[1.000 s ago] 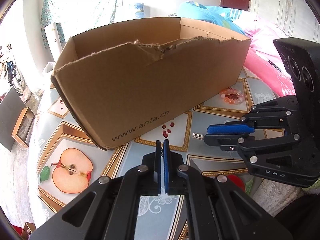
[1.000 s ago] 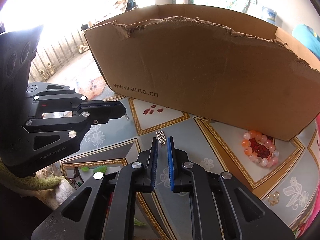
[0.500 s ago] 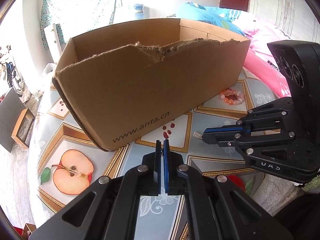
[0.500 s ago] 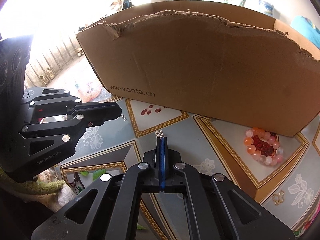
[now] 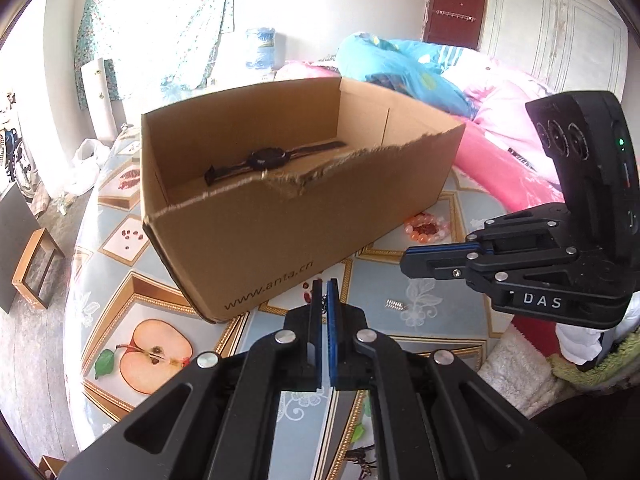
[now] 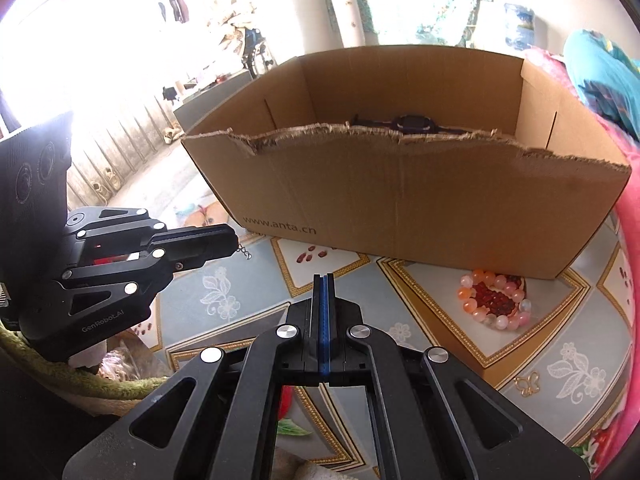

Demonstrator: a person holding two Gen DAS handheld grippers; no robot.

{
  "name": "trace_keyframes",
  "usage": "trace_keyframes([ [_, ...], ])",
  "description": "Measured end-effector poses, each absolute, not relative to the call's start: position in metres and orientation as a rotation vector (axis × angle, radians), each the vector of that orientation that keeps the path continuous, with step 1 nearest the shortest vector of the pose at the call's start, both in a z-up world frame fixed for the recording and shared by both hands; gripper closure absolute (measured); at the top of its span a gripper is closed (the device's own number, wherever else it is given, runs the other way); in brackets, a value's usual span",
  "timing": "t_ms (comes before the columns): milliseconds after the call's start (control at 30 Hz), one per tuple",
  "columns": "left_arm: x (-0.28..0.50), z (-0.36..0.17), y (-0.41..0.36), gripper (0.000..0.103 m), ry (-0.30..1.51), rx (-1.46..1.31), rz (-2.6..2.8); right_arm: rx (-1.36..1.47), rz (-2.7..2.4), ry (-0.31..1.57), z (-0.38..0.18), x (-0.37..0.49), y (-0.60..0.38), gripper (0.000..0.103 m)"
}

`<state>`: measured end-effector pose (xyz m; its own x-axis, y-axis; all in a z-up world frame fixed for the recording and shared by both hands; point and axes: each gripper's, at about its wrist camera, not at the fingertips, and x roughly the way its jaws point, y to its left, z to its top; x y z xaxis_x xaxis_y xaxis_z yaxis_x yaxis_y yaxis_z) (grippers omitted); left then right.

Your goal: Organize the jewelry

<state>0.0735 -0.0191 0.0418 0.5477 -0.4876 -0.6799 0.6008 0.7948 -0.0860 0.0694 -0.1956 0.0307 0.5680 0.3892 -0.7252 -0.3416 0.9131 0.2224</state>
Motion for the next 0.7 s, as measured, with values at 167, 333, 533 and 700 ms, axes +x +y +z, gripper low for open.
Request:
trace_keyframes([
  [167, 0.067, 0.077, -0.013, 0.101, 0.671, 0.141, -0.702, 0.078, 0.452, 0.792, 0.069, 0.063, -0.21, 0.103],
  [333, 0.068, 0.096, -0.012, 0.101, 0.627, 0.121, -0.729, 0.104, 0.458, 0.728, 0.095, 0.058, -0.226, 0.103],
  [533, 0.068, 0.088, -0.016, 0.101, 0.658, 0.114, -0.72, 0.091, 0.497, 0.849, 0.058, 0.068, -0.211, 0.087],
  [700, 0.07, 0.07, -0.018, 0.101, 0.713, 0.098, -0.704, -0.045, 0.471, 0.956, 0.004, 0.069, -0.183, 0.08],
])
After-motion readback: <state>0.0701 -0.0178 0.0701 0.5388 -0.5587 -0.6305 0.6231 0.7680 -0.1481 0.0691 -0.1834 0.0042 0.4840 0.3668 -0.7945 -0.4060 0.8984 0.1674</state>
